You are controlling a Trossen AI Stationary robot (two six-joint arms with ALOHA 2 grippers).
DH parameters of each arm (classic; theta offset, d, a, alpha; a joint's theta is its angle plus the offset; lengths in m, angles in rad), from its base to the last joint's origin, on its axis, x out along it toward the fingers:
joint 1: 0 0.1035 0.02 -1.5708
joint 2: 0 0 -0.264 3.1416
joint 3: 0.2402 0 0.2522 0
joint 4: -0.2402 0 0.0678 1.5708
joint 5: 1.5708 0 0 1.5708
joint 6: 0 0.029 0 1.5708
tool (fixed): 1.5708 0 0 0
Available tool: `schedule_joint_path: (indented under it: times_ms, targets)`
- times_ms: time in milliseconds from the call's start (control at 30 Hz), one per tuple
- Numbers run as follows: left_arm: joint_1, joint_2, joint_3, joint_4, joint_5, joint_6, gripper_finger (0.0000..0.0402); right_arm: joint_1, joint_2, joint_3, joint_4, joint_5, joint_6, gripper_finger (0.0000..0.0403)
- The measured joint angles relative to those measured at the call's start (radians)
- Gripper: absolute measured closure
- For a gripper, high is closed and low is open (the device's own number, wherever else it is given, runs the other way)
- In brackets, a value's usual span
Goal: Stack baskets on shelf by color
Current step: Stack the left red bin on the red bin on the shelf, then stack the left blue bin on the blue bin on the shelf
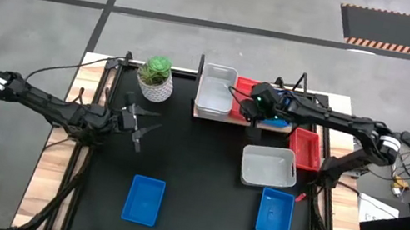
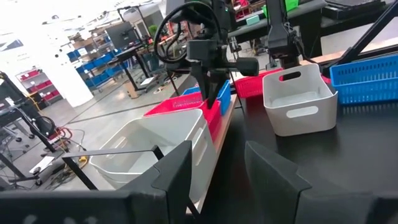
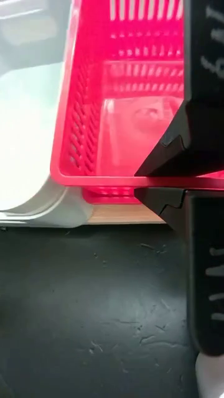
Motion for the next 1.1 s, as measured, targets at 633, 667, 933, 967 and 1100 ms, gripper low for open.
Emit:
schedule_joint_path:
  times_ms: [633, 667, 933, 967, 1100]
  targets:
    - [0.0, 0.037, 0.0, 0.001, 0.0, -0.001, 0.0268, -0.002, 0.001, 0.002, -0.02, 0.028, 0.02, 0.0333]
    - [0.0, 0.037, 0.0, 0.001, 0.0, -0.001, 0.0268, -0.002, -0.003, 0.002, -0.02, 0.038, 0.02, 0.0325]
    - [0.0, 0.036, 0.0, 0.0, 0.0, -0.001, 0.0268, -0.001, -0.05, 0.002, -0.023, 0.052, 0.066, 0.0281]
    - [0.0, 0.035, 0.0, -0.001, 0.0, -0.001, 0.0268, -0.001, -0.058, 0.002, -0.024, 0.052, 0.071, 0.0277]
    - [0.0, 0.037, 0.0, -0.002, 0.0, -0.001, 0.0268, -0.001, -0.088, 0.001, -0.024, 0.052, 0.078, 0.0269]
